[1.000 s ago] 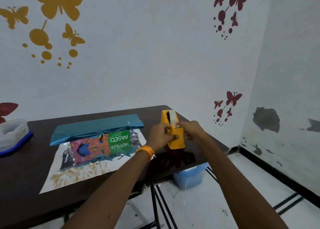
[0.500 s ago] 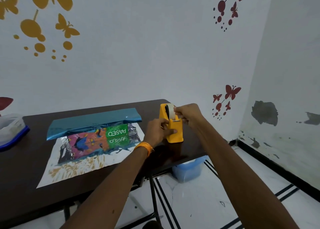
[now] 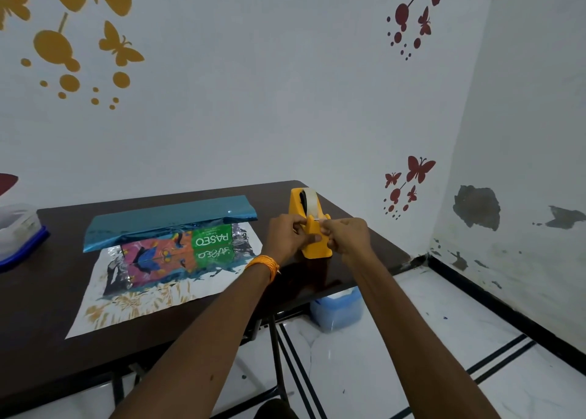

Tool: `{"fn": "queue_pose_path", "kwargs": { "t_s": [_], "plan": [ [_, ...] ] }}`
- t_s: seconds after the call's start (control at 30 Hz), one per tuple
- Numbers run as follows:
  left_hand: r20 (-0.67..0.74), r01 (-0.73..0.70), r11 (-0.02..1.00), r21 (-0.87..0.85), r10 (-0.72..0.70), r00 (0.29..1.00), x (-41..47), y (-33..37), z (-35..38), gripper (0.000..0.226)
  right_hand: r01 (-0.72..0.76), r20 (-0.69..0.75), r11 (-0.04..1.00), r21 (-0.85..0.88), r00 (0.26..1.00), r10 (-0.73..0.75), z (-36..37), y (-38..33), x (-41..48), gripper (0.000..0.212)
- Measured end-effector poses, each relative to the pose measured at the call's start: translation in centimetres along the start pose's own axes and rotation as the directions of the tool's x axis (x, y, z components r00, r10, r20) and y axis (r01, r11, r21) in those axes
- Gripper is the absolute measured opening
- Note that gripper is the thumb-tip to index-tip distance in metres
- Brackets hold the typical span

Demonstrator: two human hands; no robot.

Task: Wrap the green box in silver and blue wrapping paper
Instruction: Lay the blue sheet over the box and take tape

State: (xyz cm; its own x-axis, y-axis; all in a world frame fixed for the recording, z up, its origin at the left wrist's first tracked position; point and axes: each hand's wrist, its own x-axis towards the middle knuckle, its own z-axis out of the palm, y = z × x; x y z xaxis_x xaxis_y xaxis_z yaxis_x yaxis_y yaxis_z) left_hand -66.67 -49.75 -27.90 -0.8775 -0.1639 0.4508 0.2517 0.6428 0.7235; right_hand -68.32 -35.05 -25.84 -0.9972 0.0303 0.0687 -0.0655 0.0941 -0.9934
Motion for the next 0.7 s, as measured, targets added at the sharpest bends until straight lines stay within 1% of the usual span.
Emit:
{"fn": "queue_pose_path", "kwargs": {
  "t_s": [0.13, 0.2, 0.23, 0.27, 0.33, 0.37, 0.4, 0.47, 0.53, 0.6, 0.67, 0.7],
  "plan": [
    [0.001, -0.021, 1.0, 0.003, 0.021, 1.0, 0.0, -0.2, 0.1, 0.039, 0.008, -0.01, 1.0, -0.011, 1.0, -0.008, 0.0, 0.3, -0.3, 0.024],
    [0.009, -0.027, 0.999, 0.019, 0.027, 1.0, 0.1, -0.2, 0.0, 0.041, 0.035, -0.015, 0.999, -0.038, 0.999, -0.035, 0.0, 0.4, -0.6, 0.025],
    [0.025, -0.03, 0.999, 0.03, 0.029, 0.999, 0.3, -0.2, -0.1, 0.044, 0.078, -0.023, 0.993, -0.089, 0.996, -0.081, 0.0, 0.5, -0.7, 0.026],
    [0.055, -0.026, 0.999, 0.039, 0.023, 0.998, 0.4, -0.3, -0.3, 0.048, 0.134, -0.031, 0.974, -0.181, 0.989, -0.142, 0.1, 0.7, -0.9, 0.027],
    [0.145, -0.009, 0.998, 0.057, 0.001, 0.989, 0.4, -0.6, -0.9, 0.062, 0.215, -0.033, 0.905, -0.368, 0.969, -0.243, 0.2, 1.4, -1.5, 0.026],
    [0.195, -0.012, 0.998, 0.064, -0.001, 0.981, 0.5, -0.9, -1.4, 0.068, 0.242, -0.029, 0.875, -0.418, 0.96, -0.28, 0.2, 2.0, -1.8, 0.025],
    [0.232, -0.018, 0.998, 0.066, 0.002, 0.973, 0.3, -1.1, -1.9, 0.07, 0.271, -0.028, 0.863, -0.427, 0.95, -0.312, 0.2, 2.6, -2.2, 0.023],
    [0.228, -0.015, 0.999, 0.03, 0.008, 0.974, -0.3, -0.8, -3.1, 0.063, 0.363, -0.004, 0.839, -0.405, 0.917, -0.399, 0.2, 2.5, -2.8, 0.021],
    [0.163, 0.019, 0.995, -0.095, -0.003, 0.987, -1.1, 0.1, -5.5, 0.047, 0.473, 0.095, 0.775, -0.418, 0.872, -0.481, 1.3, 1.3, -3.3, 0.018],
    [0.135, 0.064, 0.975, -0.214, -0.035, 0.99, -1.7, 1.0, -8.5, 0.03, 0.575, 0.232, 0.694, -0.433, 0.815, -0.531, 3.0, -0.4, -4.1, 0.016],
    [0.164, 0.08, 0.972, -0.222, -0.044, 0.986, -2.6, 1.1, -12.4, 0.02, 0.689, 0.397, 0.619, -0.378, 0.724, -0.564, 6.0, -1.9, -5.0, 0.015],
    [0.179, 0.08, 0.978, -0.195, -0.045, 0.983, -3.1, 1.1, -14.2, 0.021, 0.73, 0.46, 0.589, -0.346, 0.679, -0.572, 7.5, -2.4, -5.3, 0.013]
  ]
}}
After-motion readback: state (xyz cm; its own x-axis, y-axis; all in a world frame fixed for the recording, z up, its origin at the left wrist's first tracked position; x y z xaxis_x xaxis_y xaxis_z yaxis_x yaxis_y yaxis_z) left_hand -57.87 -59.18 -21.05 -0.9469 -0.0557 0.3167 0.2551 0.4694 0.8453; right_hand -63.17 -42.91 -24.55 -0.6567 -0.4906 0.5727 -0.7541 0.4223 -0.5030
